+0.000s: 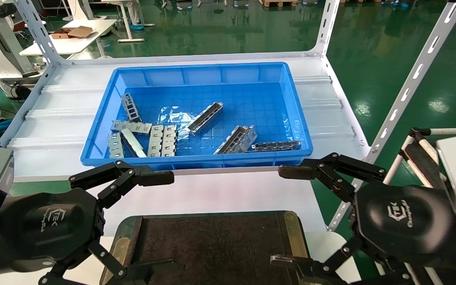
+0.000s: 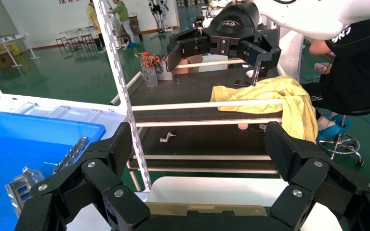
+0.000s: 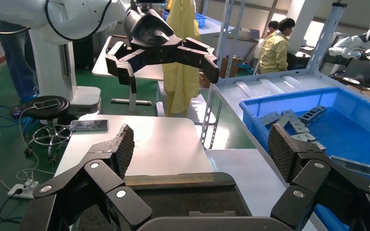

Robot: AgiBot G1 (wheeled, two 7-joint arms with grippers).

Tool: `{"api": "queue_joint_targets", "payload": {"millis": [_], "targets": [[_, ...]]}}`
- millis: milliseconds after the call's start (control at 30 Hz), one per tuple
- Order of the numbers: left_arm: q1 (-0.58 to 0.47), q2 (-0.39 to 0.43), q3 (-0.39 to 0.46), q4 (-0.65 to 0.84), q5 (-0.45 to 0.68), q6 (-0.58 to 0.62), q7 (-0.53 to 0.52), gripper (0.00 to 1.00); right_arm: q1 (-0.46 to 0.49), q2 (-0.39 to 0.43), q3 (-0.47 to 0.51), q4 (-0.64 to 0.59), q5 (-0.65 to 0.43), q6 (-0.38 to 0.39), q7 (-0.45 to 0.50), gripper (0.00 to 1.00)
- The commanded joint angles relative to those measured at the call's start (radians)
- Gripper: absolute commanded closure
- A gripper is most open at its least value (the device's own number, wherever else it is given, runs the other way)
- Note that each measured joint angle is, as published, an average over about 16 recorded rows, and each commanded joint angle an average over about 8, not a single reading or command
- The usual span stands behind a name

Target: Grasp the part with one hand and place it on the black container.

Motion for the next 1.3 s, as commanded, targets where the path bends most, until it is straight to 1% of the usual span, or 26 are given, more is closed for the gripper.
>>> {"api": "queue_joint_targets", "payload": {"millis": [33, 1300], "targets": [[0.000, 0.000, 0.000, 0.000, 0.000, 0.000, 0.000, 0.00, 0.000, 0.000, 0.000, 0.000, 0.000, 0.000, 0.000, 0.00], [0.000, 0.000, 0.000, 0.000, 0.000, 0.000, 0.000, 0.00, 0.000, 0.000, 0.000, 0.000, 0.000, 0.000, 0.000, 0.00]]}}
